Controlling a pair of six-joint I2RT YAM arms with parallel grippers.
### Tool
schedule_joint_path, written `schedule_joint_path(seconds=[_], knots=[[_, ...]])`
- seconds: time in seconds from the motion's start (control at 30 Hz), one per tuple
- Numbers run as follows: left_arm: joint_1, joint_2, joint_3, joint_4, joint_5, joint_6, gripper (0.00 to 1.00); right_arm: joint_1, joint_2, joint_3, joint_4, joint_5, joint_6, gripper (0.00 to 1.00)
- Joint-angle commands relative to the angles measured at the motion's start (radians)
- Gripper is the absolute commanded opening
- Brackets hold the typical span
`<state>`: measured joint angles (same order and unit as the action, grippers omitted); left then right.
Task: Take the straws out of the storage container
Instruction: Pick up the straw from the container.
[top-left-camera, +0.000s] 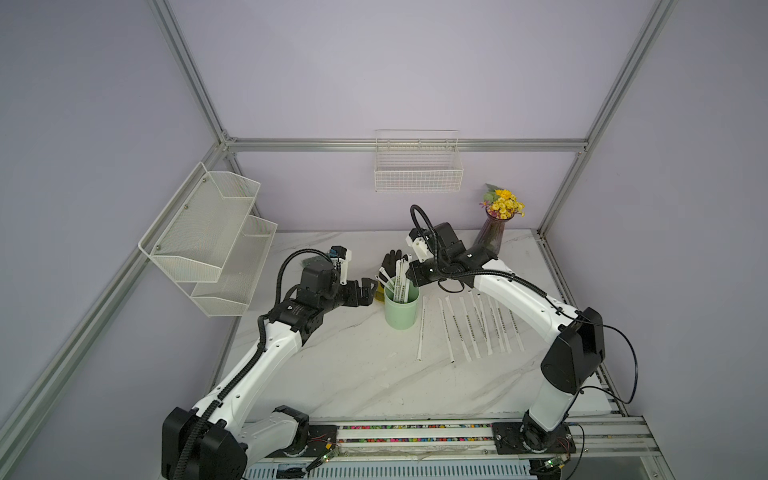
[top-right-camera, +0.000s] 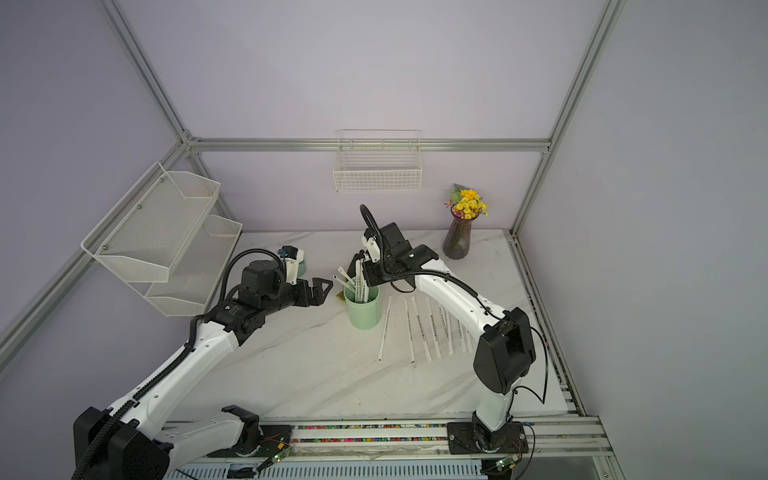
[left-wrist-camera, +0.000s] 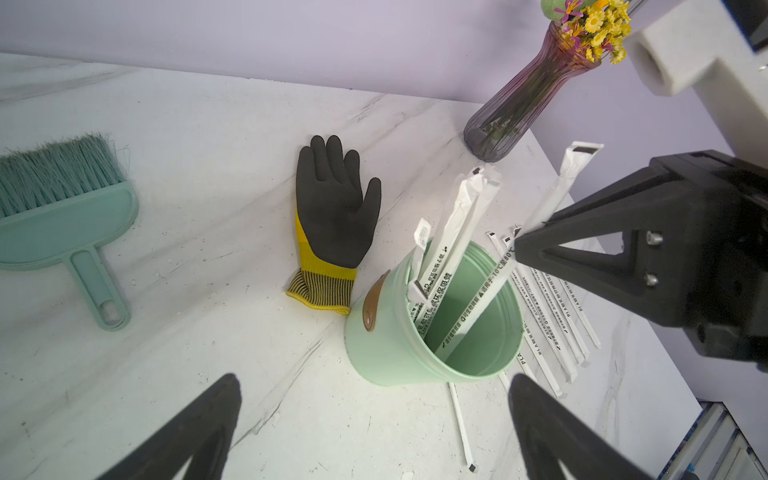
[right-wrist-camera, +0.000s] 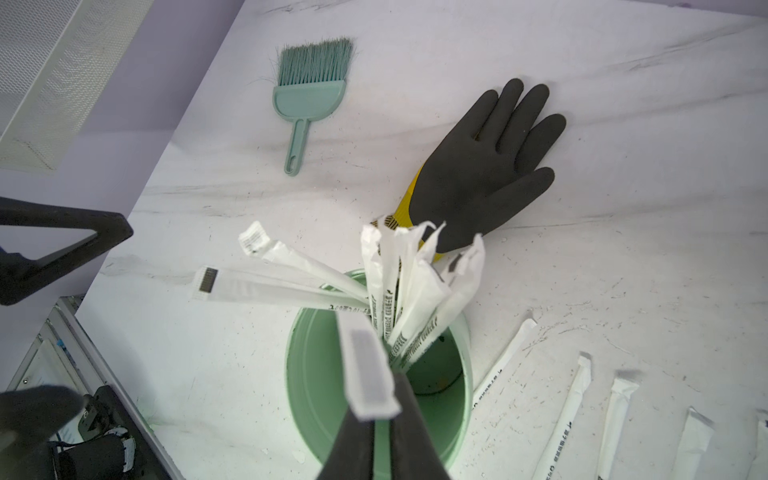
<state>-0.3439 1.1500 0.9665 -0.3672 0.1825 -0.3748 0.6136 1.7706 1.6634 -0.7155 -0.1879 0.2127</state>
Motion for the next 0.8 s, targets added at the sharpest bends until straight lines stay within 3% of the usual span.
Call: schedule_joint_path(seconds=[0.0, 0.3, 0.6, 0.77], knots=[[-0.004, -0.015, -0.015, 0.027, 0.011, -0.004, 1.00, 0.005, -0.039, 0.008, -0.022, 0.024, -0.022, 0.12], [-0.003, -0.018, -0.015, 0.028, 0.011, -0.006, 1.00, 0.005, -0.124, 0.020, 0.001, 0.042, -0.015, 0.11], [-0.003, -0.014, -0.012, 0.030, 0.013, -0.004, 1.00, 0.003, -0.298, 0.044, 0.010, 0.060, 0.015, 0.10], [-0.003, -0.019, -0.014, 0.028, 0.013, -0.001, 1.00, -0.017, -0.363, 0.084, -0.049, 0.006, 0.038, 0.10]])
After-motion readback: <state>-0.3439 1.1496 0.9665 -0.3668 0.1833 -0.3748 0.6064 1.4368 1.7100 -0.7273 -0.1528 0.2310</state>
